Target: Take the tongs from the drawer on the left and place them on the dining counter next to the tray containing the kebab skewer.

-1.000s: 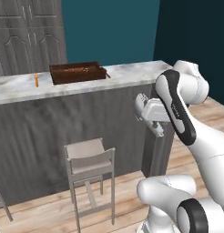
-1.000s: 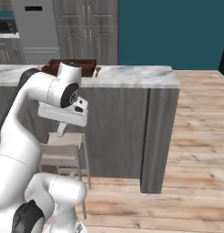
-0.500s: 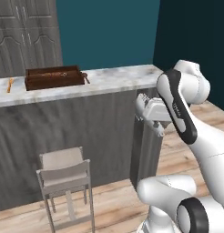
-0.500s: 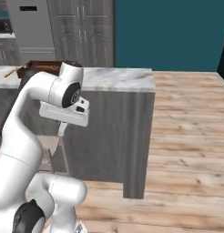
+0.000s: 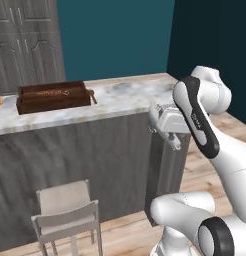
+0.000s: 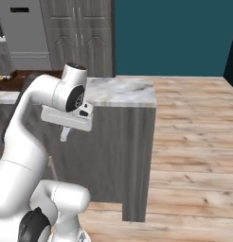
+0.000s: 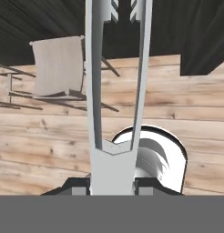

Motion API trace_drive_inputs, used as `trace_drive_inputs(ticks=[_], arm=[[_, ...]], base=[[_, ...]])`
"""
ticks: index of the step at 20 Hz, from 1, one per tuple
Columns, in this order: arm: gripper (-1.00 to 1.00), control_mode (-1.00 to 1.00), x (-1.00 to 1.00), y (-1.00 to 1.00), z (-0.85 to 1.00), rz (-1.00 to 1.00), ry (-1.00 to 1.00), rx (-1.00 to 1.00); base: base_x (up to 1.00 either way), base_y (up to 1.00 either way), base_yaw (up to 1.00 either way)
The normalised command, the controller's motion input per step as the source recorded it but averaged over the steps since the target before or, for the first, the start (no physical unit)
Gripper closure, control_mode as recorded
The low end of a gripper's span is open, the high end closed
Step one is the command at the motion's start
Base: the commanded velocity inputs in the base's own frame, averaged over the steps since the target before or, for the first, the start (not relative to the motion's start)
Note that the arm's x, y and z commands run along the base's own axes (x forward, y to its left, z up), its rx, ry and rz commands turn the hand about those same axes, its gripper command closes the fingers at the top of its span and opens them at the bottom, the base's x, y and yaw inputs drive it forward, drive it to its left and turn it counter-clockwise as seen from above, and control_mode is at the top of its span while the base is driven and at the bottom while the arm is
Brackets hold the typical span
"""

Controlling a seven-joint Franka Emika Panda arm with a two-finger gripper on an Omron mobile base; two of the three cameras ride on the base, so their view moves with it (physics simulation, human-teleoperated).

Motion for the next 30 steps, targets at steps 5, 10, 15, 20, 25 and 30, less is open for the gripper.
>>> trace_drive_inputs(ticks=[5,10,15,20,25,30], arm=[[1.0,1.0,0.0,0.0,0.0,0.0,0.0,0.0],[1.0,1.0,0.0,0.0,0.0,0.0,0.0,0.0],[1.0,1.0,0.0,0.0,0.0,0.0,0.0,0.0],[1.0,1.0,0.0,0.0,0.0,0.0,0.0,0.0],[1.0,1.0,0.0,0.0,0.0,0.0,0.0,0.0],[1.0,-1.0,0.0,0.0,0.01,0.0,0.0,0.0]], base=[[0.27,0.23,-0.07],[0.0,0.0,0.0],[0.0,0.0,0.0],[0.0,0.0,0.0],[0.0,0.0,0.0],[0.0,0.0,0.0]])
